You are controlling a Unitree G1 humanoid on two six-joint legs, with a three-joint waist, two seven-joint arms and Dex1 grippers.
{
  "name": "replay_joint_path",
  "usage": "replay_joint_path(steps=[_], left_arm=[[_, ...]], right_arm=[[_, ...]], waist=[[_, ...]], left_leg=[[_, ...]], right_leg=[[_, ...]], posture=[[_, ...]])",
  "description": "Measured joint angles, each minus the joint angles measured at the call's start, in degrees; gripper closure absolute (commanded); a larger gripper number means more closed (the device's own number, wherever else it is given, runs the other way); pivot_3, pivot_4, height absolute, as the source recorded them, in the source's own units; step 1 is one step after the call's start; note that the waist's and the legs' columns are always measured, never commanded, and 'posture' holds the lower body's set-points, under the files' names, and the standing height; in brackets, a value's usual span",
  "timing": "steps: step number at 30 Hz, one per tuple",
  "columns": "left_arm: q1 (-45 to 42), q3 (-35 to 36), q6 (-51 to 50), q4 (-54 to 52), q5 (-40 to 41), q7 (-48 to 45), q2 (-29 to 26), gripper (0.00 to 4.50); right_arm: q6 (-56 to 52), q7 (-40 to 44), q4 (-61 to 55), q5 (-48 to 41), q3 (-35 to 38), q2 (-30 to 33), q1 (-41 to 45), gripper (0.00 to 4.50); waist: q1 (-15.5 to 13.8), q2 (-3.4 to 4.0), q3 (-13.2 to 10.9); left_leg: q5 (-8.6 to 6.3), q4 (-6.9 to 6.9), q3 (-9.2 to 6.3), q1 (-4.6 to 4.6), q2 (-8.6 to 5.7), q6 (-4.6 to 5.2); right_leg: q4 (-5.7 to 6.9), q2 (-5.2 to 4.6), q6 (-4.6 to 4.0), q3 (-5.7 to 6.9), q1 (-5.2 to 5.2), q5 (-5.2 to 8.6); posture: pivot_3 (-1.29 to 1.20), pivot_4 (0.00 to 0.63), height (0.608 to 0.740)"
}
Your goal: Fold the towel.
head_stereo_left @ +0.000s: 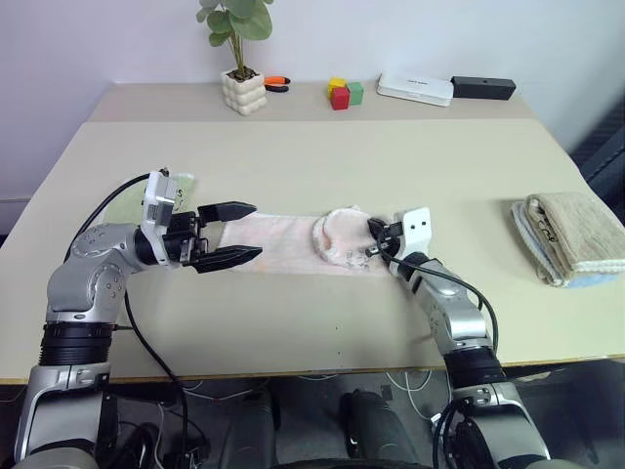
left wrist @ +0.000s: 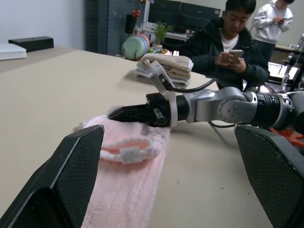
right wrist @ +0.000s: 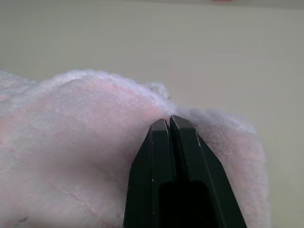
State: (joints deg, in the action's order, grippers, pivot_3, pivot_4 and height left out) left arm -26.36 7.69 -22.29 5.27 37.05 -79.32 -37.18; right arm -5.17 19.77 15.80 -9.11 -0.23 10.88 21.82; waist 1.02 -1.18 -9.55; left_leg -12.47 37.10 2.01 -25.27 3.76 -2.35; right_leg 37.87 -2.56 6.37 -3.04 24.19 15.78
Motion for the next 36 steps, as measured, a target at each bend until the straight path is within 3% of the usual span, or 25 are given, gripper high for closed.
replay_joint_path(steps=[7, 18, 24, 36], left_arm=[[0.15, 0.00, -0.05, -0.22, -0.01, 0.04, 0.00, 0.00], [2.95, -2.53, -3.58, -3.45, -0.40, 1.31, -0.87, 0.00], [3.03, -2.59, -4.15, -3.39, -0.43, 3.83, -0.78, 0.00], [-0.57, 2.52, -13.02, -3.93, 3.66, 17.37, 1.80, 0.00]], right_arm=[[6.11, 0.19, 2.13, 1.09, -0.01, -2.07, -1.01, 4.44], [-3.47, 3.20, -9.05, -0.60, -2.58, -2.11, 2.12, 4.44], [-3.65, 3.39, -7.57, 0.81, -5.96, -3.73, 1.07, 4.44], [4.15, 5.63, -3.72, 10.14, -12.97, -0.75, -0.54, 4.44]], waist=[[0.11, -0.02, 0.02], [0.00, 0.06, -0.03], [-0.23, 0.05, -0.03], [0.12, 0.03, -0.02]], left_leg=[[0.00, -0.03, 0.00, 0.02, 0.02, 0.00], [0.00, -0.05, 0.01, -0.01, 0.02, 0.00], [0.00, -0.02, 0.02, -0.03, 0.00, -0.01], [0.00, -0.05, -0.01, 0.00, 0.01, 0.00]], right_leg=[[0.00, 0.01, -0.01, 0.00, -0.01, 0.00], [0.04, 0.01, -0.01, -0.01, 0.05, 0.01], [0.02, -0.03, -0.01, -0.01, 0.05, 0.01], [0.03, 0.01, 0.00, -0.01, 0.05, 0.00]], posture=[[0.00, 0.150, 0.740], [0.00, 0.150, 0.740], [0.00, 0.150, 0.740], [0.00, 0.150, 0.740]])
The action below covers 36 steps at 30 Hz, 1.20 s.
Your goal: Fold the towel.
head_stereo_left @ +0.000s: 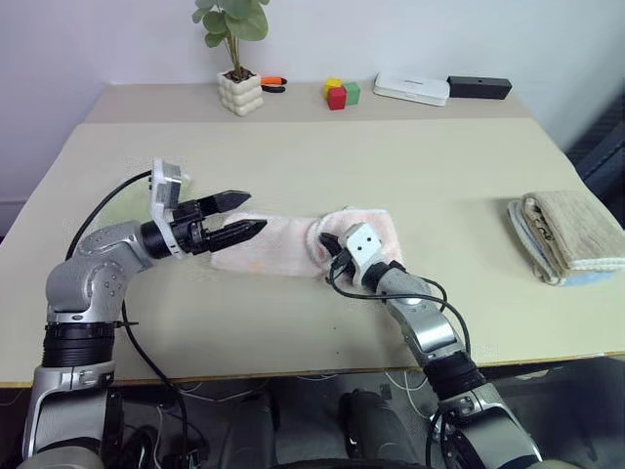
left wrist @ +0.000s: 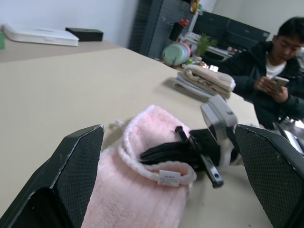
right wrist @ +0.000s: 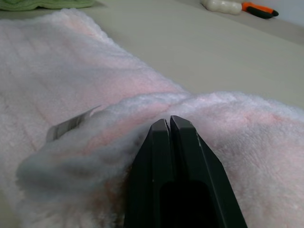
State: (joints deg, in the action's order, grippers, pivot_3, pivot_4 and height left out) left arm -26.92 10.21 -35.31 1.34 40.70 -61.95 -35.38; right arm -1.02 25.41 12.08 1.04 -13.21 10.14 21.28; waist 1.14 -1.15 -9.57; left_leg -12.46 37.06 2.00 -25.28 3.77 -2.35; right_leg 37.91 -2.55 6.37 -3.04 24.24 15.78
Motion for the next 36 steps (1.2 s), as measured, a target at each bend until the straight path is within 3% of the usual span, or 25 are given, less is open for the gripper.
replay_joint_path(steps=[10, 20, 30, 33, 36], left_arm=[[1.46, 0.86, -1.40, -0.01, -0.03, 3.29, -0.50, 0.00], [1.49, 1.76, -0.65, -0.38, -0.09, 3.93, -0.48, 0.00], [1.47, 1.83, -3.38, -0.38, 1.08, 3.87, -0.50, 0.00], [2.00, 2.89, -5.74, -1.32, 2.53, 6.50, 0.14, 0.00], [4.52, 5.21, -9.09, -5.18, 6.44, 10.69, 2.57, 0.00]], right_arm=[[-1.18, 2.12, -5.85, 1.60, -0.17, 2.58, 1.46, 4.44], [-1.64, 3.06, -6.64, 1.68, -2.87, 0.60, -2.76, 4.44], [-3.32, 3.14, -5.96, 1.02, -2.25, -0.05, -1.52, 4.44], [-9.90, 4.88, -9.85, -6.87, 3.62, -0.01, 1.53, 3.68], [-17.23, 9.31, -17.55, -16.01, 9.41, 4.11, 3.78, 2.35]], waist=[[-0.14, 0.00, 0.00], [-0.29, 0.00, 0.00], [-0.26, 0.00, 0.00], [-0.37, 0.00, -0.01], [-0.50, 0.00, -0.01]], left_leg=[[0.00, 0.02, 0.01, -0.01, 0.00, -0.01], [0.00, 0.03, 0.02, -0.01, -0.01, -0.01], [0.00, 0.03, 0.01, -0.01, -0.01, -0.01], [0.00, 0.04, 0.01, -0.04, -0.01, -0.01], [0.00, 0.05, 0.01, -0.05, -0.02, -0.01]], right_leg=[[0.00, -0.02, 0.00, 0.00, 0.00, 0.00], [0.00, -0.02, 0.00, 0.00, 0.00, 0.00], [0.01, -0.02, 0.00, 0.00, 0.00, 0.00], [0.01, -0.05, 0.01, 0.00, 0.00, -0.01], [-0.02, -0.11, 0.02, 0.01, -0.02, -0.01]], posture=[[0.00, 0.150, 0.740], [0.00, 0.150, 0.740], [0.00, 0.150, 0.740], [0.00, 0.150, 0.740], [0.00, 0.150, 0.740]])
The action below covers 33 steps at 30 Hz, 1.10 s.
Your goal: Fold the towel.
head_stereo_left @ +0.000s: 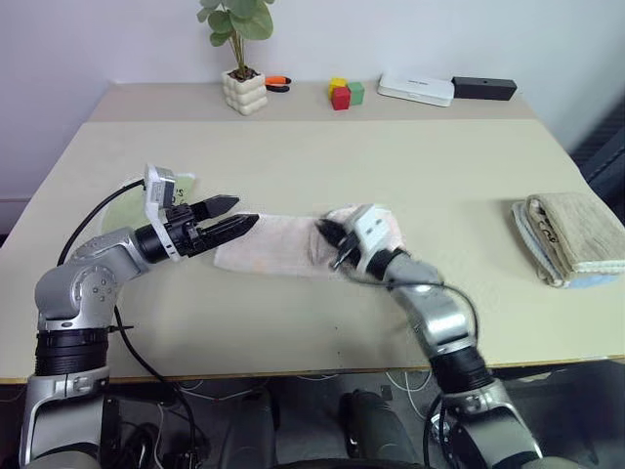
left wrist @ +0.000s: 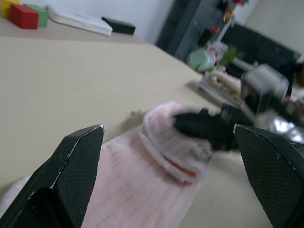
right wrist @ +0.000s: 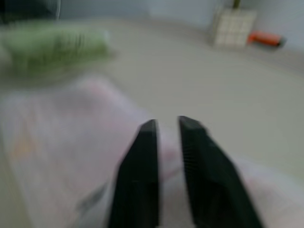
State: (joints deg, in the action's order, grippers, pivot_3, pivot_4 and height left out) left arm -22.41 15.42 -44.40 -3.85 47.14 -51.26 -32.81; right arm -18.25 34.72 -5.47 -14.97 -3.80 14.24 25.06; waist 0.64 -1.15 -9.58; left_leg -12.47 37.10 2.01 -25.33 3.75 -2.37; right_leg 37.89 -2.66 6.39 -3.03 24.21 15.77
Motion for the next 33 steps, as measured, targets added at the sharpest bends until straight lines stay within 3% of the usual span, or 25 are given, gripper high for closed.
replay_joint_path(steps=[5, 10, 13, 20, 25, 28, 33], left_arm=[[4.72, 2.33, -4.64, -4.70, 5.19, 5.93, 1.71, 0.00], [6.02, 6.18, -7.73, -8.63, 10.36, 12.37, 2.24, 0.00], [8.63, 8.36, -10.44, -10.25, 15.04, 19.68, 5.08, 0.00], [16.27, 9.52, -13.52, -19.73, 33.44, 47.20, 11.80, 0.00], [23.45, 9.57, -10.27, -20.34, 44.77, 63.06, 12.39, 0.00], [26.64, 9.49, -8.02, -19.99, 49.98, 68.48, 10.87, 0.00], [27.26, 7.92, -4.81, -19.27, 51.22, 71.31, 9.98, 0.00]], right_arm=[[-10.97, 10.08, -9.79, -11.81, 6.02, 13.46, -1.98, 0.02], [-13.01, 20.29, -11.43, -15.75, 9.22, 26.14, -6.95, 0.02], [-12.64, 23.81, -10.98, -15.72, 11.03, 30.61, -8.26, 0.02], [-14.64, 23.13, -10.55, -16.81, 11.04, 31.13, -7.93, 0.02], [-12.86, 23.25, -9.43, -16.05, 10.99, 31.23, -7.90, 0.02], [-11.36, 23.74, -7.72, -15.28, 10.98, 31.28, -7.79, 0.02], [-10.30, 23.54, -7.47, -14.51, 10.47, 30.82, -7.80, 0.02]], waist=[[0.01, -0.02, 0.00], [0.05, -0.01, -0.01], [0.20, -0.03, -0.01], [0.08, -0.04, -0.02], [-0.07, -0.05, -0.02], [-0.12, -0.05, -0.02], [-0.22, -0.05, -0.01]], left_leg=[[0.00, 0.00, -0.06, 0.04, 0.01, 0.00], [0.00, 0.00, -0.03, 0.04, -0.02, 0.01], [0.00, 0.00, -0.08, 0.05, -0.01, 0.01], [-0.01, 0.03, -0.11, 0.05, -0.03, 0.01], [0.00, 0.04, -0.13, 0.06, -0.04, 0.01], [0.00, 0.05, -0.12, 0.07, -0.05, 0.01], [0.00, 0.05, -0.10, 0.07, -0.06, 0.00]], right_leg=[[0.01, 0.05, -0.02, 0.04, -0.02, 0.01], [-0.04, 0.02, -0.02, 0.00, -0.03, 0.01], [-0.04, 0.06, -0.02, 0.01, -0.04, 0.01], [-0.05, -0.01, -0.01, -0.02, -0.09, 0.00], [-0.05, 0.00, -0.19, 0.00, -0.11, 0.10], [-0.06, 0.00, -0.22, 0.00, -0.12, 0.11], [-0.14, 0.00, -0.26, 0.00, -0.14, 0.13]], posture=[[0.00, 0.150, 0.740], [0.00, 0.150, 0.740], [0.00, 0.150, 0.740], [0.00, 0.150, 0.740], [0.00, 0.150, 0.740], [0.00, 0.150, 0.740], [0.00, 0.150, 0.740]])
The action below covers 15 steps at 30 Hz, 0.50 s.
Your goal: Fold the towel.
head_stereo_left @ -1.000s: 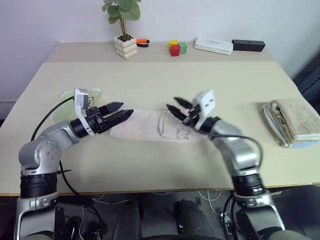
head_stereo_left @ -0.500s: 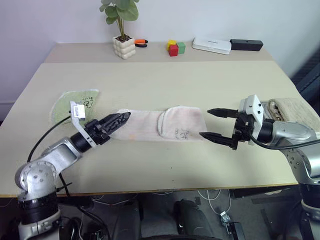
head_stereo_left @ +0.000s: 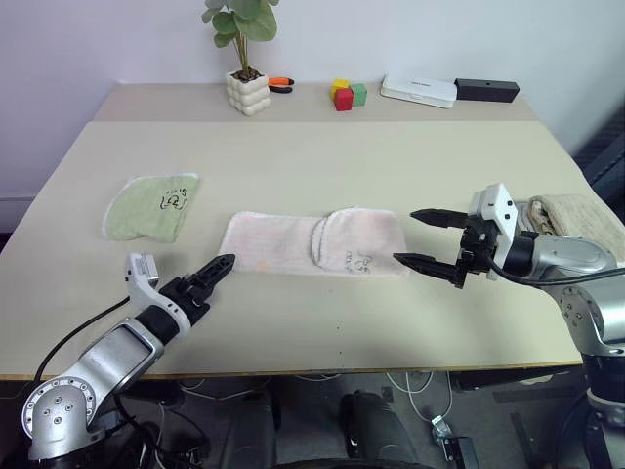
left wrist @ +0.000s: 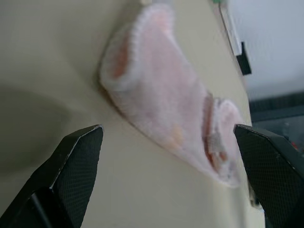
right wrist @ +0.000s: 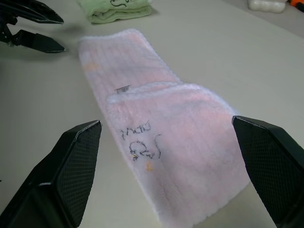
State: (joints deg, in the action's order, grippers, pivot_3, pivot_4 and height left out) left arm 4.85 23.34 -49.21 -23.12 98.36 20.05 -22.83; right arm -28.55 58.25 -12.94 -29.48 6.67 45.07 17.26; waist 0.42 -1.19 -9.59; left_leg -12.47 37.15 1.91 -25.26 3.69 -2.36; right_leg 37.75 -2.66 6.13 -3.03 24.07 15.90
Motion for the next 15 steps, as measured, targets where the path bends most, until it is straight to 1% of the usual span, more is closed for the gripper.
replay_joint_path(steps=[5, 15], left_arm=[[-1.05, -1.15, 3.25, 3.52, 0.28, 0.01, 0.71, 0.00], [-6.10, -2.96, 4.72, 8.87, -1.31, -1.97, 0.72, 0.00]], right_arm=[[0.37, -0.19, -0.01, 0.65, -0.83, -0.02, 0.02, 0.02], [0.81, -1.31, -0.29, 1.86, -0.89, -0.01, 0.06, 0.02]], waist=[[-0.07, 0.00, 0.00], [-0.07, 0.01, 0.00]], left_leg=[[0.00, 0.00, 0.00, 0.00, 0.00, 0.00], [0.00, 0.00, 0.00, 0.00, 0.00, 0.00]], right_leg=[[-0.07, 0.00, -0.01, 0.00, -0.04, 0.00], [-0.27, 0.01, -0.03, 0.01, -0.15, -0.01]], posture=[[0.00, 0.150, 0.740], [0.00, 0.150, 0.740]])
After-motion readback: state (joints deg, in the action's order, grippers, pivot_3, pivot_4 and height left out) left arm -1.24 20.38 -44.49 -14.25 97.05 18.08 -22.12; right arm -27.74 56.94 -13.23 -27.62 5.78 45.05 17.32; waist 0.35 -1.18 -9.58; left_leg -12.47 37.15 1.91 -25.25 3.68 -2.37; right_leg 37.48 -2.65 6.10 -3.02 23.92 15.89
